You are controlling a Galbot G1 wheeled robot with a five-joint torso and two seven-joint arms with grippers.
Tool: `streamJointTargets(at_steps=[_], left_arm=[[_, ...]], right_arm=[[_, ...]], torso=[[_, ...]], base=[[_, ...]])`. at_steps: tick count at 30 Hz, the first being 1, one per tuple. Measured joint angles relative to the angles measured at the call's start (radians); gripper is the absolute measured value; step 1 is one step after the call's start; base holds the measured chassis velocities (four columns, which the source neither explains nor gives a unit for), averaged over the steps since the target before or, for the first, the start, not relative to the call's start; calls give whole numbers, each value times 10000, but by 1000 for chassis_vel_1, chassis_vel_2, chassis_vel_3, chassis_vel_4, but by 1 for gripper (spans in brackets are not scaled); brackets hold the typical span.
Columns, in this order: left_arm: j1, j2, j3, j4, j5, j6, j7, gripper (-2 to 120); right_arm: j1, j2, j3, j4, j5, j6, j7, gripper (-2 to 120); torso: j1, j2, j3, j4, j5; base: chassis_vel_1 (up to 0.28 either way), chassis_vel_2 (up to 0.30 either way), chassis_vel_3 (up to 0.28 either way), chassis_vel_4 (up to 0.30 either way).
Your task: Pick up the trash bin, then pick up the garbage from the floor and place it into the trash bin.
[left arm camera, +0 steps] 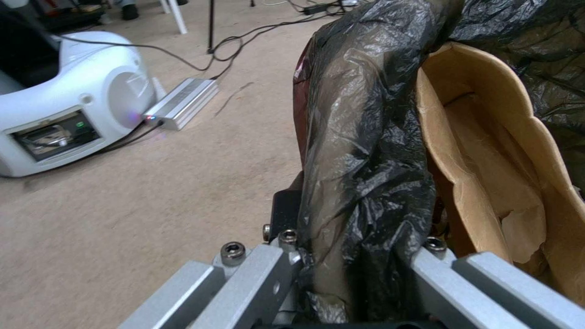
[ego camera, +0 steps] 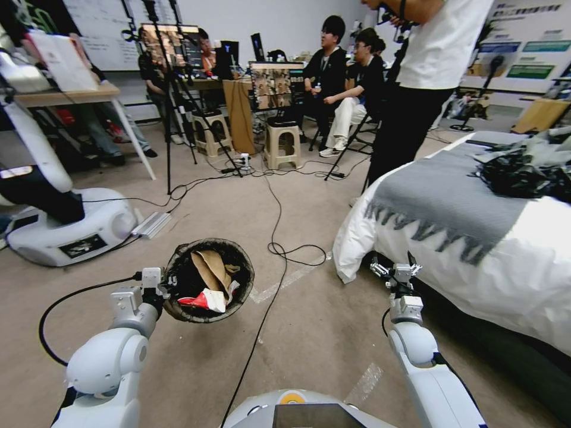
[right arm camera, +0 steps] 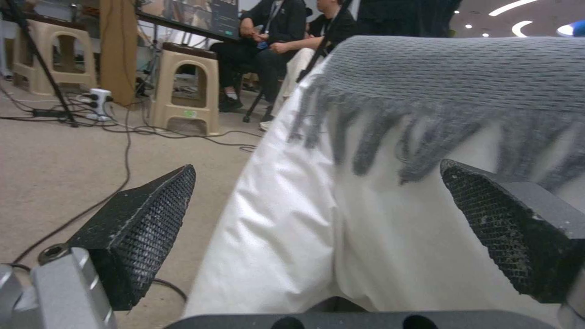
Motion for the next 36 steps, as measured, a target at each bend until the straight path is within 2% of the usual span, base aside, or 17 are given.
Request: streamJointTargets(at_steps=[4, 8, 16, 24, 34, 36], left_arm=[[-51, -8, 9, 43, -11, -102, -10, 0], [-61, -14, 34, 97, -18, -100, -16, 0], [-52, 112, 157, 344, -910, 11, -356, 0], [-259, 954, 177, 1347, -2273, 25, -796, 0], [-232, 1167, 395, 2359, -2663, 31, -895, 0], [-283, 1302, 383, 2900, -3001, 35, -1036, 0]], right_arm=[[3, 5, -2, -8, 0, 9, 5, 100], [-3, 8, -1, -24, -1, 22, 6, 100], [-29, 64, -52, -39, -51, 38, 6, 100], [-49, 106, -150, -61, -116, 90, 7, 100], [3, 214, -450, -140, -215, 115, 5, 100], [18, 218, -594, -192, -266, 115, 16, 100]], torso=[[0, 0, 0, 3, 1], [0, 0, 0, -5, 0], [0, 0, 0, -2, 0], [0, 0, 0, -2, 1], [0, 0, 0, 0, -2], [0, 0, 0, 1, -1]], base=[[43, 44, 48, 55], [0, 0, 0, 0], [0, 0, 0, 0], [0, 0, 0, 0], [0, 0, 0, 0], [0, 0, 0, 0]])
